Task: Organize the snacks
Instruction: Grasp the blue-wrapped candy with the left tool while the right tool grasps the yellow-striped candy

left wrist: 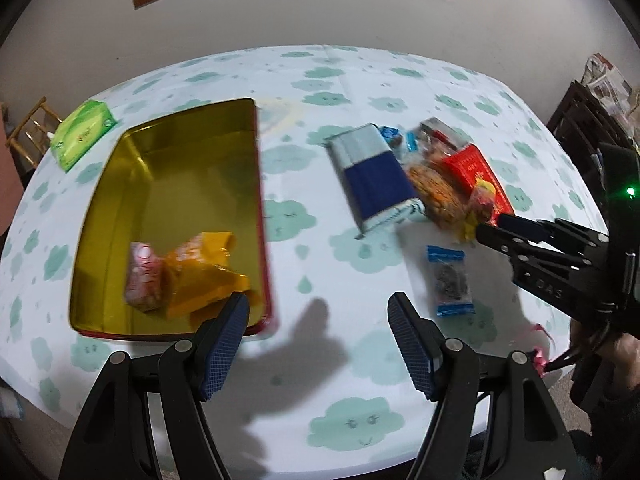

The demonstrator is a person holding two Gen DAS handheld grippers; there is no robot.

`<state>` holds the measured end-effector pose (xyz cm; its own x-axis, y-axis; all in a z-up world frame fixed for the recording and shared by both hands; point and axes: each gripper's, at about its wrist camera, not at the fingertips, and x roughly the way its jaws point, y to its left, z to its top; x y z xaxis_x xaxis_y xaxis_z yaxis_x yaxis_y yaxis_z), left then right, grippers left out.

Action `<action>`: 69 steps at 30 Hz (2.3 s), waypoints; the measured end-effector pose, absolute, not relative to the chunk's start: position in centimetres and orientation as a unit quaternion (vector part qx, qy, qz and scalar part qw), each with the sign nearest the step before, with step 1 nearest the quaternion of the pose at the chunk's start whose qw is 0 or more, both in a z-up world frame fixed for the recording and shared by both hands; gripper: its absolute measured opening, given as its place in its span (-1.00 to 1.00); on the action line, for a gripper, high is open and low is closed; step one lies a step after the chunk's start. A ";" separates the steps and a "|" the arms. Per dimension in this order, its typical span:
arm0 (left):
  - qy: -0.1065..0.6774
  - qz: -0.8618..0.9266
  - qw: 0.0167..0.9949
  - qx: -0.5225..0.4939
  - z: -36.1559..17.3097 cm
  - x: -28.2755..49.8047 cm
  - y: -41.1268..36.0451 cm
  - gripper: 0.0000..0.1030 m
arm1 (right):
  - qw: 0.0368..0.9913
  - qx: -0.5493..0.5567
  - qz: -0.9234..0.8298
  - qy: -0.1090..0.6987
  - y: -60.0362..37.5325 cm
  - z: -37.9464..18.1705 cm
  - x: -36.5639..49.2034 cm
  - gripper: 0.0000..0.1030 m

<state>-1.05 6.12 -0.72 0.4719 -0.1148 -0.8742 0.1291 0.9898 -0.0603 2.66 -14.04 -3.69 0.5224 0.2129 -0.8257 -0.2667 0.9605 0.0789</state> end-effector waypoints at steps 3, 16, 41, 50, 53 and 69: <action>0.513 -0.076 0.855 0.007 -1.0 -0.8 5.4 0.32 | 0.870 -0.022 0.144 0.472 -14.0 -4.2 3.1 -0.27; 0.527 -0.092 0.845 0.011 -2.3 -0.1 3.1 0.32 | 0.869 -0.007 0.166 0.466 -13.8 -5.3 4.5 -0.47; 0.551 -0.142 0.822 0.032 -4.6 1.6 -3.7 0.26 | 0.874 0.022 0.151 0.461 -18.3 -4.0 0.7 -0.51; 0.564 -0.140 0.814 0.024 -5.4 2.4 -4.3 -0.05 | 0.872 0.041 0.152 0.463 -19.3 -4.5 0.5 -0.51; 0.567 -0.140 0.811 0.027 -5.7 2.6 -4.6 -0.21 | 0.872 0.045 0.153 0.464 -19.5 -4.7 0.6 -0.51; 0.559 -0.143 0.816 0.029 -4.9 2.0 -4.2 -0.59 | 0.872 0.048 0.154 0.463 -19.4 -4.5 0.5 -0.50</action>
